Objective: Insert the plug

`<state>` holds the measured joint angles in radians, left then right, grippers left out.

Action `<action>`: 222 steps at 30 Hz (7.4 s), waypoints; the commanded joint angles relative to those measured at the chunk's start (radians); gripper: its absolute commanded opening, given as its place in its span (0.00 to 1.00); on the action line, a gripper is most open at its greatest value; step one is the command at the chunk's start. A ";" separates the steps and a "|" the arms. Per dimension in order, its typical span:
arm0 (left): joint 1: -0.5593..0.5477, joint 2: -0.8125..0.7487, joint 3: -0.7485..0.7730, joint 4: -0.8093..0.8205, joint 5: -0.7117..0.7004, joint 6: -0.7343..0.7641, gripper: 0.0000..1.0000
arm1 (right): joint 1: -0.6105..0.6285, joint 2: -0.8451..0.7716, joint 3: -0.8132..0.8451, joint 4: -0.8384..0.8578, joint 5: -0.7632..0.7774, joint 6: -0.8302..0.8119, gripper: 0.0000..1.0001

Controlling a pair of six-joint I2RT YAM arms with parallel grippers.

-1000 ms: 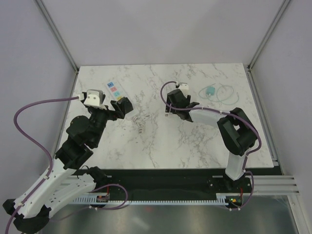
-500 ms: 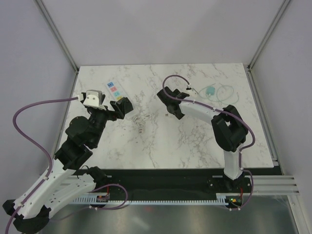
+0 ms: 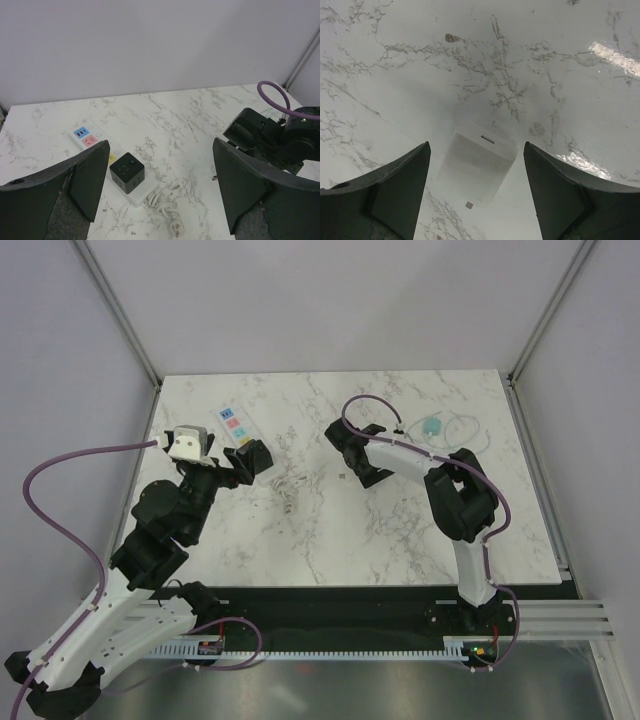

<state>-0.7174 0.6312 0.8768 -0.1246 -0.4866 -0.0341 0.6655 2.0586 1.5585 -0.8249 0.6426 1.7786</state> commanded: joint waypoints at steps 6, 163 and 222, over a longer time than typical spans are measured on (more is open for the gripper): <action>0.004 -0.007 -0.006 0.042 0.005 -0.015 0.90 | -0.006 0.046 0.066 -0.002 -0.092 0.067 0.83; 0.792 1.008 0.475 0.345 1.367 0.441 0.02 | 0.106 -1.168 -1.008 1.284 -0.969 -1.415 0.98; 0.807 0.833 0.314 0.613 1.255 -0.435 0.02 | 0.106 -0.624 -0.560 1.248 -0.589 -1.676 0.98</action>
<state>0.1463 1.6024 1.1690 0.4736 0.8528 -0.1883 0.7723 1.4311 0.9470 0.3256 -0.0395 0.2119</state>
